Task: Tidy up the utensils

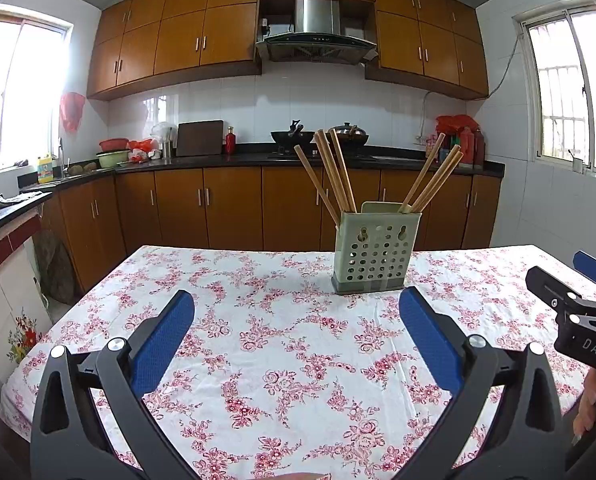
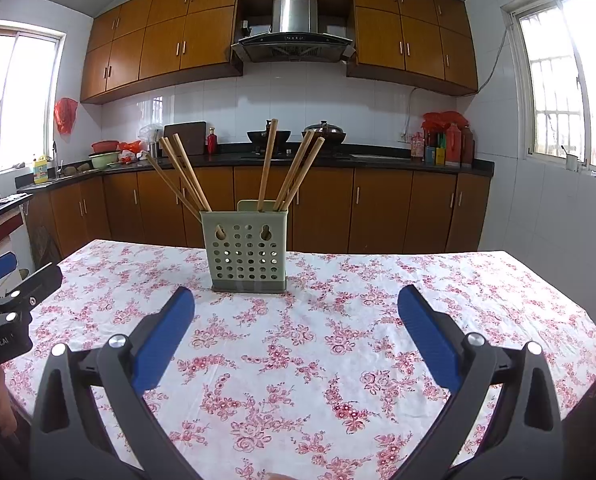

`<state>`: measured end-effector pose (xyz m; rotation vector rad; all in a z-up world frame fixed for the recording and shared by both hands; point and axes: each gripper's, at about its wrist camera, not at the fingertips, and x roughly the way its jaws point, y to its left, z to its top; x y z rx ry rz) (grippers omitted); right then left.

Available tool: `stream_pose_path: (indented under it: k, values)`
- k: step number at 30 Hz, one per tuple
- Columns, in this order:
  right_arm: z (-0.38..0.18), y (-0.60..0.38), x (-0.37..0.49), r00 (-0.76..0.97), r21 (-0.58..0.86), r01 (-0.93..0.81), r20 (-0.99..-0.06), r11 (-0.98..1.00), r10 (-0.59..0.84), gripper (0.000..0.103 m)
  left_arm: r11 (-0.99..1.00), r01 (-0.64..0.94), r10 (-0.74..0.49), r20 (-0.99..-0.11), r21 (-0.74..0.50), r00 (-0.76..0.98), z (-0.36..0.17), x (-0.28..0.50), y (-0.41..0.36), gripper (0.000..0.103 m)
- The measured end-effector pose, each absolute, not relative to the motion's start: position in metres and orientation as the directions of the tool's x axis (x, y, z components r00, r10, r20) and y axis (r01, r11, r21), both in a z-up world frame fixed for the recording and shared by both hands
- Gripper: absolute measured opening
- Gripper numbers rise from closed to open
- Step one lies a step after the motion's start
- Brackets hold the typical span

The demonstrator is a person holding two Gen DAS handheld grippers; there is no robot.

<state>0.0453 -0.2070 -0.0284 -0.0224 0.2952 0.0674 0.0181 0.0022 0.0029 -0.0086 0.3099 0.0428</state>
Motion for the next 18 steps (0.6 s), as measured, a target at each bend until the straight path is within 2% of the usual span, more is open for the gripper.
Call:
stream_pose_path:
  k: [18]
  values:
    - [-0.0330,-0.2076,0.0480,0.950,-0.003,-0.076,-0.305,0.997,0.071,0.099,0.999,-0.043,0.040,-0.308,-0.003,0.950,0.0018,0.0177,0.0017,0.101]
